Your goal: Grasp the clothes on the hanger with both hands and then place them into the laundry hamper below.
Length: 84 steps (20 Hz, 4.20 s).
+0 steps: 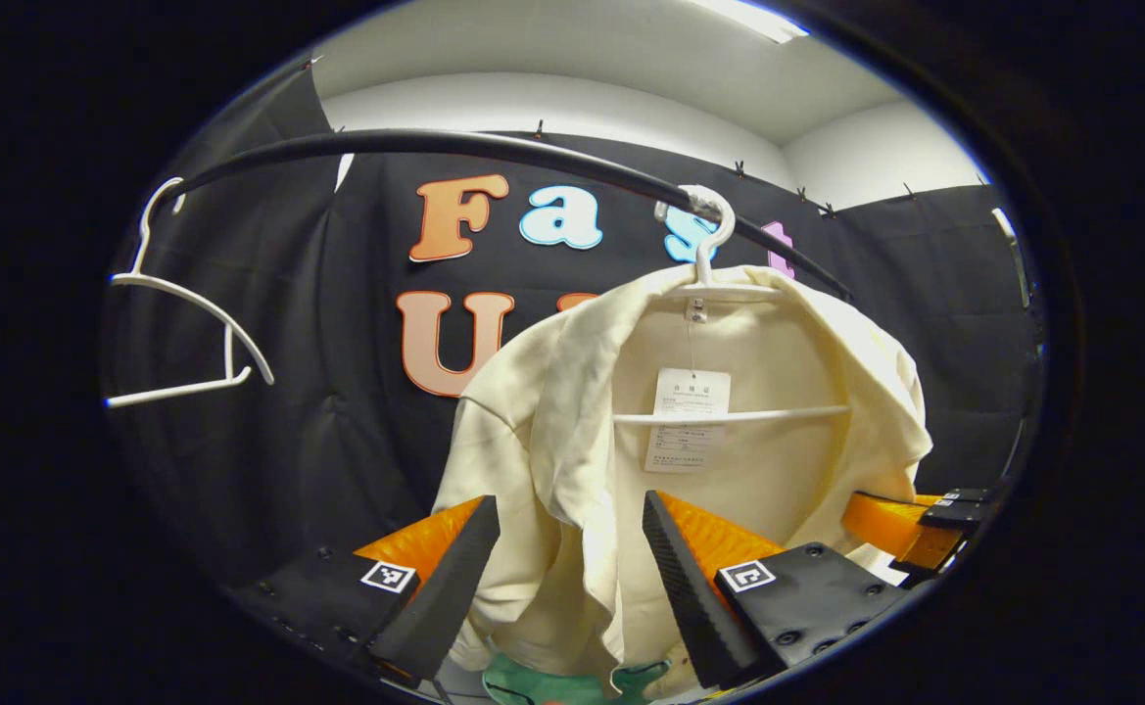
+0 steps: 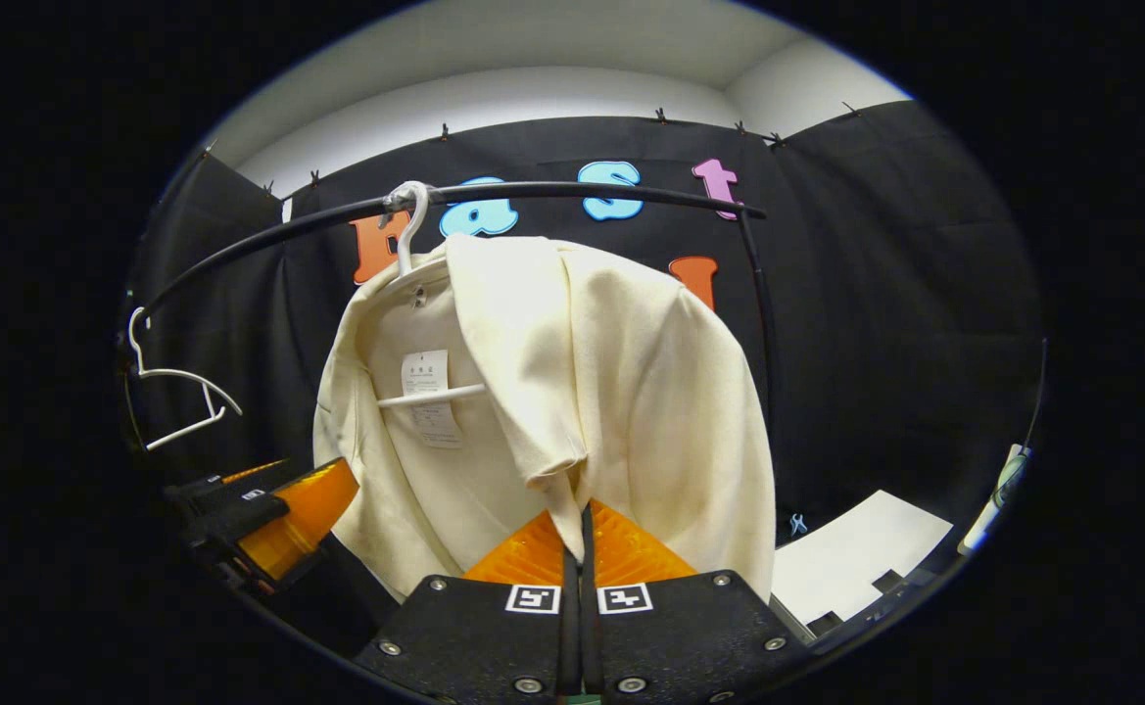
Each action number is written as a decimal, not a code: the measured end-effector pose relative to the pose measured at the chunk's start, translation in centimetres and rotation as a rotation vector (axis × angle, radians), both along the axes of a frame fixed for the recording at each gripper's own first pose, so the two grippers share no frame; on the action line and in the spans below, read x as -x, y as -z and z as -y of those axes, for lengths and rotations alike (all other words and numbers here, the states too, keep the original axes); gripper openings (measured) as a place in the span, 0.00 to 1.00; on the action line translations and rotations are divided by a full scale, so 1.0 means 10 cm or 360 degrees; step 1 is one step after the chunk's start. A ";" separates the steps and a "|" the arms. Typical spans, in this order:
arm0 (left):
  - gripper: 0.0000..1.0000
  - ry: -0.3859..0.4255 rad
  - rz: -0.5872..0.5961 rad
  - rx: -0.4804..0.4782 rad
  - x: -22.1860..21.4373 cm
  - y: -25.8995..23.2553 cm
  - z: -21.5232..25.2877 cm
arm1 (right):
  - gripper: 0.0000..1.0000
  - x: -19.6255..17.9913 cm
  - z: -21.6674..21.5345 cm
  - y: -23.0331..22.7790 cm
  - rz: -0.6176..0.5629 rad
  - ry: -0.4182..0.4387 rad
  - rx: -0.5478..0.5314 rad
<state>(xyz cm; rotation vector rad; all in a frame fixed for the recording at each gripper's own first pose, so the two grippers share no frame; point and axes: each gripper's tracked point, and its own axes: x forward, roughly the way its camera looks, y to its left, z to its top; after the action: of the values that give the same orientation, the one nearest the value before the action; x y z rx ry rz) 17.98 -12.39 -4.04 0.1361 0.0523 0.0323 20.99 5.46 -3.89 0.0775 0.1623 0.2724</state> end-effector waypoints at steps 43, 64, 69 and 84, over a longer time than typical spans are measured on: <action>0.08 -0.0160 0.0078 0.0116 0.02 -0.75 -0.86 | 0.00 0.32 0.83 -1.31 0.0359 0.0163 0.0005; 0.08 -0.0193 0.0173 -0.0028 -0.35 -1.25 -1.31 | 0.00 -0.49 1.31 -1.33 0.0244 0.0032 -0.0053; 0.08 -0.0232 0.0146 -0.0028 -0.37 -1.17 -1.39 | 0.00 -0.60 1.22 -1.07 0.0181 -0.0072 -0.0032; 0.08 -0.0361 0.0137 -0.0038 -0.35 -1.23 -1.77 | 0.00 -1.31 0.81 -1.09 0.0018 -0.0549 -0.0056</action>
<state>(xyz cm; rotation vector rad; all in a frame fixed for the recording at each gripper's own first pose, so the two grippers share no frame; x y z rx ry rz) 21.50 5.32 8.31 0.1522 -0.0188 0.2650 34.06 -2.67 7.01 0.0825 0.1593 0.6196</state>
